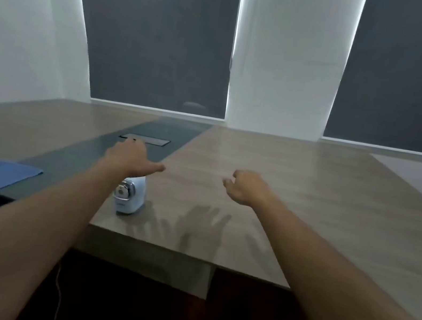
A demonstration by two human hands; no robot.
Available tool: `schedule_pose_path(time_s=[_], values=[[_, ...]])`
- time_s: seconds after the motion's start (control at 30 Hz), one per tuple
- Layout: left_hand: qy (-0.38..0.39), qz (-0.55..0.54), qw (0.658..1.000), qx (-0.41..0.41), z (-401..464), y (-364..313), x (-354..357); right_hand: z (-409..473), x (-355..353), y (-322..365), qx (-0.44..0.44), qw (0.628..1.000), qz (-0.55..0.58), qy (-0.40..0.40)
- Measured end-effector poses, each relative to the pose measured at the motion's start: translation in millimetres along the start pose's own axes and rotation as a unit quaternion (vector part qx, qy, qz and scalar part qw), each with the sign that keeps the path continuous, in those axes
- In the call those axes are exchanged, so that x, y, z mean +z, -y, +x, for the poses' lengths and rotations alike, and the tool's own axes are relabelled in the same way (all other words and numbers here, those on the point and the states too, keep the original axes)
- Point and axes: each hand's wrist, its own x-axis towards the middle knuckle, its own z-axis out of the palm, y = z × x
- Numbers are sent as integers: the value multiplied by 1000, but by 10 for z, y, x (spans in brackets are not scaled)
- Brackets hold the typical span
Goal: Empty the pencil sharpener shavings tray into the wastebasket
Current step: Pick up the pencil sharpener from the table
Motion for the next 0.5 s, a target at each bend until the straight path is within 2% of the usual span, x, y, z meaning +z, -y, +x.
schedule_pose_path(time_s=[0.17,0.37,0.5], values=[[75,-81,988,-108,-122,346,336,-98,250,393,-45,999,10,9],[-2,-198,964,-179,-121,465,576,-201,391,546,-79,995,63,1],[-2,-283,940,-191,-115,307,518,-275,370,425,-90,989,116,-13]])
